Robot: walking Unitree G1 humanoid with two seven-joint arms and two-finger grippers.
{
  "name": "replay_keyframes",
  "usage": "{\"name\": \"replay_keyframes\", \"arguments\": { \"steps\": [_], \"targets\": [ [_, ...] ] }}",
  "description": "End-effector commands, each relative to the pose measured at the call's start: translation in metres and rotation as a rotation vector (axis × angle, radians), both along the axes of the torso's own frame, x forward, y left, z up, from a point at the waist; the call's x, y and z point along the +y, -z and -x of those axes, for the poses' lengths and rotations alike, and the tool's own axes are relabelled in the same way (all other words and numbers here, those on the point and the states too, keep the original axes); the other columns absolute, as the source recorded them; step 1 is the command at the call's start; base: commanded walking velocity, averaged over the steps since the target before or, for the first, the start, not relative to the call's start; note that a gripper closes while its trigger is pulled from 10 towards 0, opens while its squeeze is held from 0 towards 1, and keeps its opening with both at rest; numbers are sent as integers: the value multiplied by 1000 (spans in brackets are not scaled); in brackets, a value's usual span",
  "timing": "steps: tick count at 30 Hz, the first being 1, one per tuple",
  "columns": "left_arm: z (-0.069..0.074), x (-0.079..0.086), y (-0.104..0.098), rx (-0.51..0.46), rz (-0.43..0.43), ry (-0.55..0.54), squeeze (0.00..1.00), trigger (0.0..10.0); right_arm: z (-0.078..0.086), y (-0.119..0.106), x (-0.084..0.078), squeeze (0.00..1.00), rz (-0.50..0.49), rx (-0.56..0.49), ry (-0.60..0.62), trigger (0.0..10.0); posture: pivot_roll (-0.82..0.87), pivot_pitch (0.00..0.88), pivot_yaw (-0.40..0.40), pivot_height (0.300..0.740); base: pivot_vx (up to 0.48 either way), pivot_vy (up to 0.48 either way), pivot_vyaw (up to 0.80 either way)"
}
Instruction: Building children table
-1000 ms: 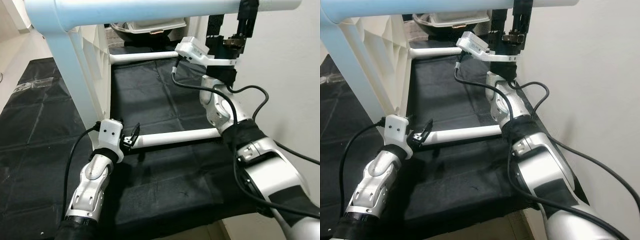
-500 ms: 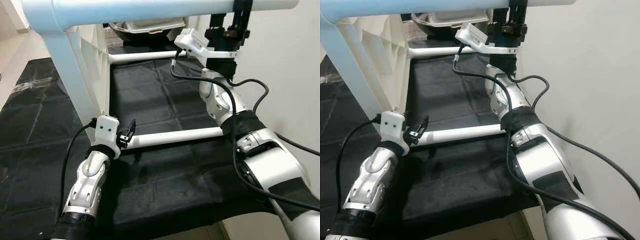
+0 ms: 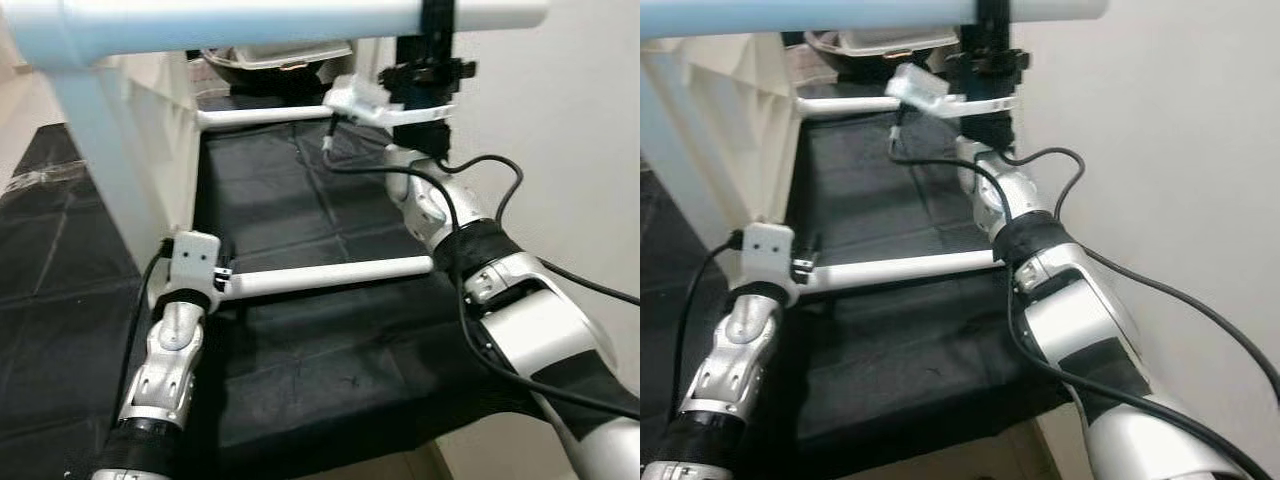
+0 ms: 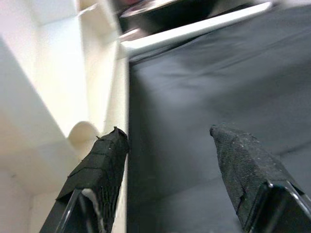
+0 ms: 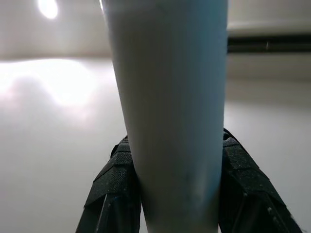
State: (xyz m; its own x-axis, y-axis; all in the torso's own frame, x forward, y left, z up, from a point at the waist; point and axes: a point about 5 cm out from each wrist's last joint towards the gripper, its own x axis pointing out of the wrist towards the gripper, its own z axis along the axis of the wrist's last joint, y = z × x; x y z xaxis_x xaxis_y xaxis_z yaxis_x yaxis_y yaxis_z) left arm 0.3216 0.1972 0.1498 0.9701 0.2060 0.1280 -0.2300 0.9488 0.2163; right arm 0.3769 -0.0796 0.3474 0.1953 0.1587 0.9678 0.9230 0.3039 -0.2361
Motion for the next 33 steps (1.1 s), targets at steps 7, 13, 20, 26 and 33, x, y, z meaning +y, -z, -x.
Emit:
{"name": "replay_keyframes", "arguments": {
  "steps": [7,13,20,26,33],
  "targets": [
    [55,154,-17,28,-120,-671,0,10000,2,-39,-39,0,-195,-97,48,0,12,66,30,740,0,0,0],
    [65,200,-91,-130,-282,-742,0,10000,0,-48,-48,0,-260,-49,27,0,23,57,33,740,0,0,0],
    [56,198,-182,-238,-515,-514,0,10000,-20,-17,-52,0,-410,267,-44,0,49,51,31,740,0,0,0],
    [36,162,-225,-258,-697,-212,0,10000,-35,44,-47,0,-616,635,-147,0,61,50,30,740,0,0,0],
    [17,135,-270,-308,-808,-73,0,10000,-37,88,-61,0,-754,814,-145,0,65,53,42,740,0,0,0]
  ]
}}
